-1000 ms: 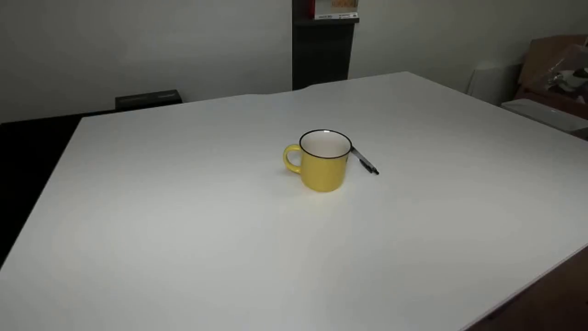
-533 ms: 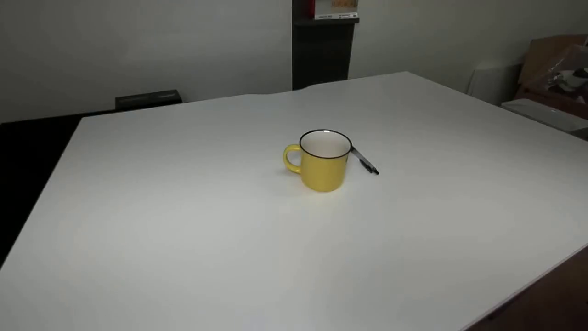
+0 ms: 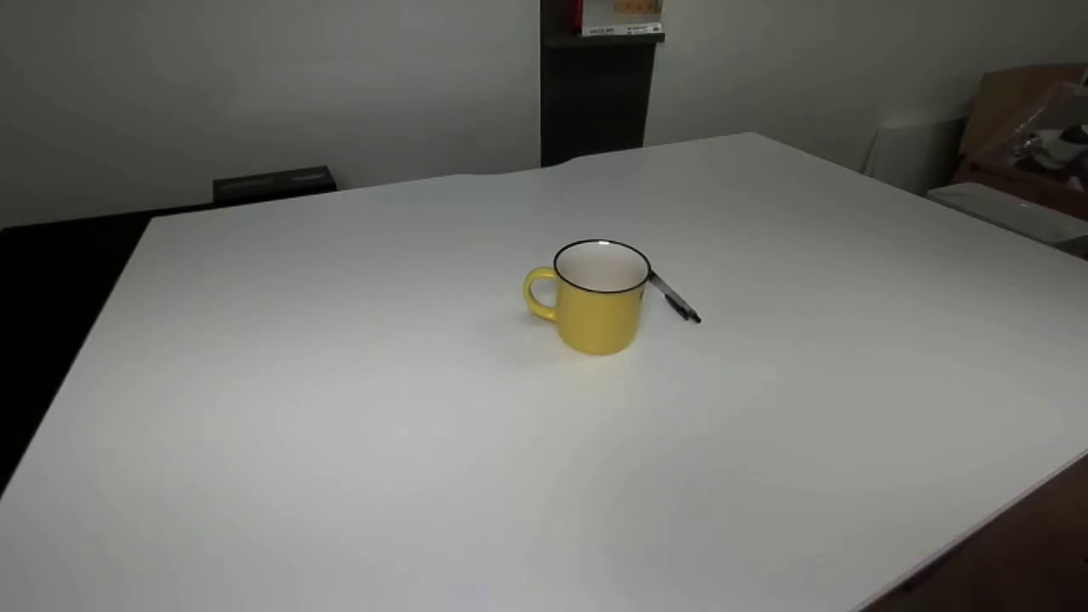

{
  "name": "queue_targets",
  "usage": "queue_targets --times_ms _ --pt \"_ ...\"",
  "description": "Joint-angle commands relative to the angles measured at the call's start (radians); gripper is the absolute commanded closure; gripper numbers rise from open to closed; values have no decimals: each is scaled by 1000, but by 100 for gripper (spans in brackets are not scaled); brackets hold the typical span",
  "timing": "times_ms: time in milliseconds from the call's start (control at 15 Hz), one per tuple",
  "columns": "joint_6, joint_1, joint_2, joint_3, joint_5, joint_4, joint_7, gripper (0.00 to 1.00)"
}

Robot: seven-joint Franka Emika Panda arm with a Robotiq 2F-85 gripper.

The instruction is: Get the pen from the table and put it inside the cup

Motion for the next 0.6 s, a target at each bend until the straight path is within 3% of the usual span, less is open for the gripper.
queue_targets --times_ms 0,267,533 --pt "100 7 146 -109 52 32 -149 0" --pt "155 -1 324 -189 102 86 -288 0" --pt "165 -16 503 -224 96 169 -342 0"
